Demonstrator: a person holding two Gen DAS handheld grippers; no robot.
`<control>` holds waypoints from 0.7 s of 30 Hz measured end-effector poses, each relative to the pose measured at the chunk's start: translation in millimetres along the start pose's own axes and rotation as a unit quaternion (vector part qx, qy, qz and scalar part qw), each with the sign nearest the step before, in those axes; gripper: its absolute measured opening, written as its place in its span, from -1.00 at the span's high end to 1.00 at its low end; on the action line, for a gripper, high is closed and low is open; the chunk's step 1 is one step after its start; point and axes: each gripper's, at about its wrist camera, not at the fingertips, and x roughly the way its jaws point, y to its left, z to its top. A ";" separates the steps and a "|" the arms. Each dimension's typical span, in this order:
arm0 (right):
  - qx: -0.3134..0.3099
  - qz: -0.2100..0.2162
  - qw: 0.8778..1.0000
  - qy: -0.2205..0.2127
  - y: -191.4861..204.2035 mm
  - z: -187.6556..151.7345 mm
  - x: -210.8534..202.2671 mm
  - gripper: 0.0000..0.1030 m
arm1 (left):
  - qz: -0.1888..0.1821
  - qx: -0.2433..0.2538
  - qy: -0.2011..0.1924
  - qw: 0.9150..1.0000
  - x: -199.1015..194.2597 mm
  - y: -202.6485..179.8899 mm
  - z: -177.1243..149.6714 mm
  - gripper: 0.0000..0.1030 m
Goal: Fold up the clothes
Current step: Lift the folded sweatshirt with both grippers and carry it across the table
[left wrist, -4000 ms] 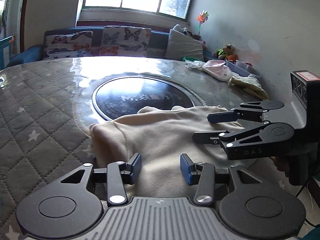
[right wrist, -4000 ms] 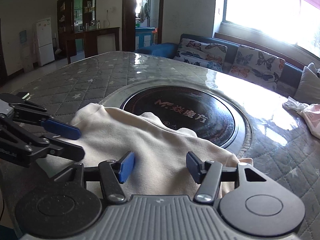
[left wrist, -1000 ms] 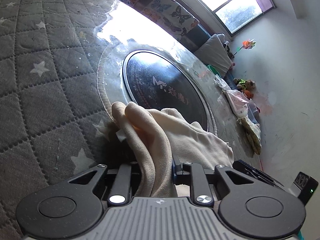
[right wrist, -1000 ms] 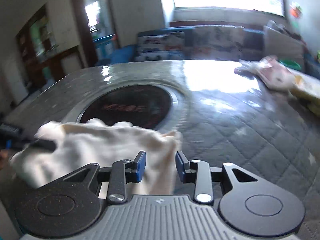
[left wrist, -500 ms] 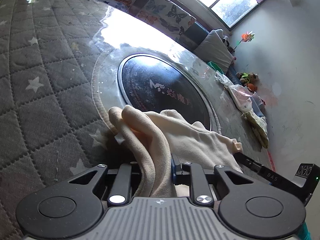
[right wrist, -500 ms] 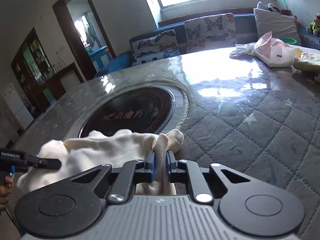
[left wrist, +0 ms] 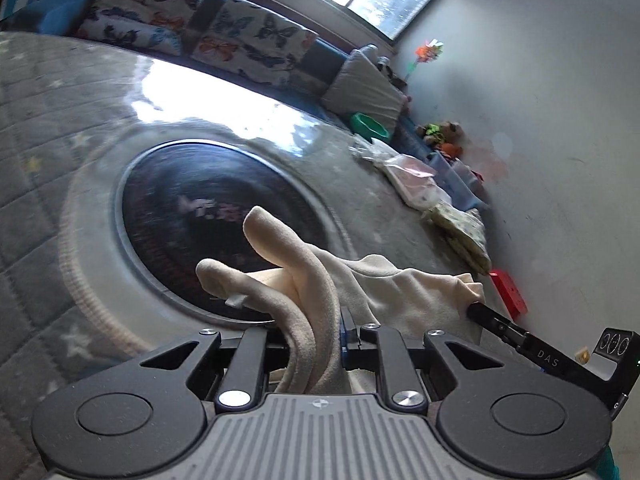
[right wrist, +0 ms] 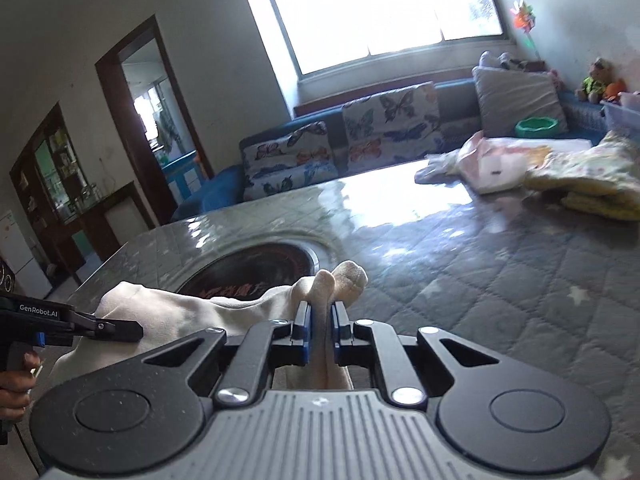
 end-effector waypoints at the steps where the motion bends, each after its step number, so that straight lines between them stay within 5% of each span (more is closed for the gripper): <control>1: 0.001 -0.004 1.000 -0.006 -1.7 1.1 -5.6 0.83 | -0.006 0.007 0.003 1.000 4.7 -7.5 1.4 0.67; 21: 0.007 -0.186 0.980 -0.065 -113.7 25.8 -108.0 0.93 | -0.091 0.115 0.073 0.987 130.4 -154.2 2.3 0.67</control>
